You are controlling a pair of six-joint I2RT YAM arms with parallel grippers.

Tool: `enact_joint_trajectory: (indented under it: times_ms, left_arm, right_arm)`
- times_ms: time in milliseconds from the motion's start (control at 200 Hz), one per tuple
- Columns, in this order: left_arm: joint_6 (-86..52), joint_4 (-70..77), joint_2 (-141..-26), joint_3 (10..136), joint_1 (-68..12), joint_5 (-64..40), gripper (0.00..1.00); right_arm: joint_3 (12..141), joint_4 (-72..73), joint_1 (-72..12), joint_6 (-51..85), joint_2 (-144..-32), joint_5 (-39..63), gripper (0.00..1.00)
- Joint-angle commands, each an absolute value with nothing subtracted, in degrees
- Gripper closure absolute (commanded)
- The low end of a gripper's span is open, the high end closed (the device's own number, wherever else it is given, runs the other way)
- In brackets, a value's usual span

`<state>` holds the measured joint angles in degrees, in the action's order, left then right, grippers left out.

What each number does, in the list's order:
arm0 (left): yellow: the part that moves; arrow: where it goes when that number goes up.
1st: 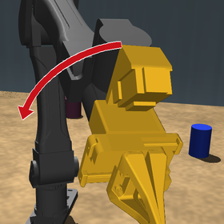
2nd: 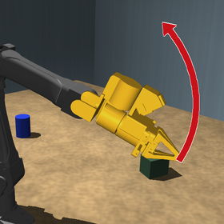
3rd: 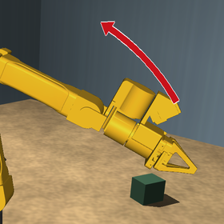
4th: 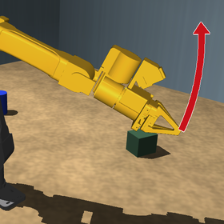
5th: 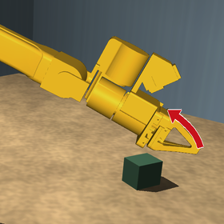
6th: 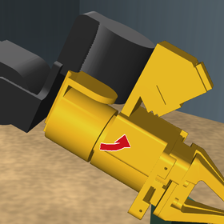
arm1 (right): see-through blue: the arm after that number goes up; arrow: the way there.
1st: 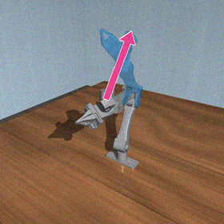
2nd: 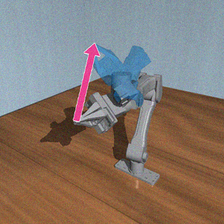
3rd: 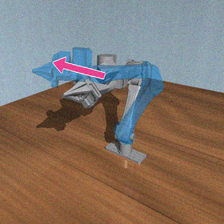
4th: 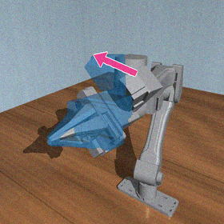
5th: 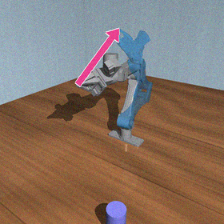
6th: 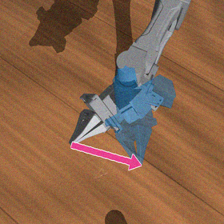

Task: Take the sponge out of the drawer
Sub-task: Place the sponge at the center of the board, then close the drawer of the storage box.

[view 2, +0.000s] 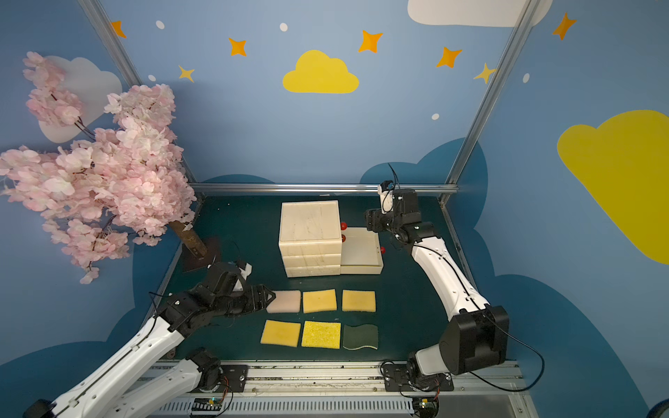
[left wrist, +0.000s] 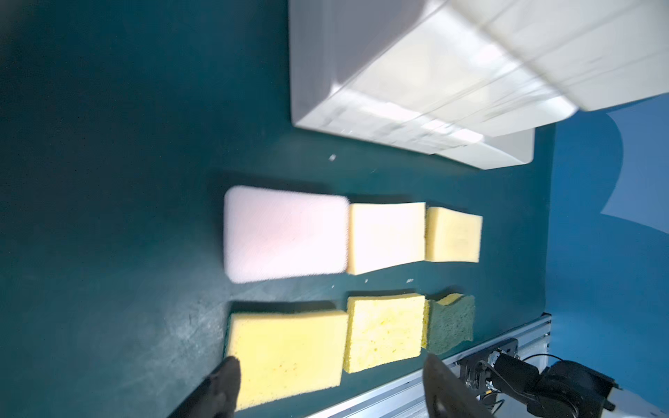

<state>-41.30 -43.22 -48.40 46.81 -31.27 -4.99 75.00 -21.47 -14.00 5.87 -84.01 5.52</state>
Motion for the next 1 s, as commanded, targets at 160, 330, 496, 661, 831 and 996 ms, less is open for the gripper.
enact_joint_trajectory:
  times_ms: [160,330,496,661,831,996]
  left_arm:
    - [-26.2,-39.8,-59.4,61.6,-29.2,-3.9,0.03]
    - [-21.6,-34.9,-65.0,68.2,-24.2,-7.7,0.01]
    - [-19.6,-32.0,-71.8,73.2,-19.0,-12.9,0.01]
    - [-19.9,-27.8,-77.5,75.4,-16.4,-20.1,0.0]
    - [-20.1,-25.9,-80.6,76.2,-15.6,-22.6,0.01]
    - [-21.3,-23.5,-83.7,75.8,-15.1,-26.5,0.01]
  right_arm:
    - [73.3,-26.3,-6.6,14.9,-87.2,7.3,0.2]
    - [70.6,-27.6,-2.3,17.6,-88.9,6.5,0.19]
    - [73.5,-34.7,1.5,19.1,-94.1,8.4,0.15]
    - [77.7,-41.6,3.1,16.1,-101.6,10.6,0.15]
    - [75.0,-40.1,3.2,16.3,-104.8,11.2,0.15]
    - [73.4,-38.9,2.9,15.8,-107.2,13.9,0.15]
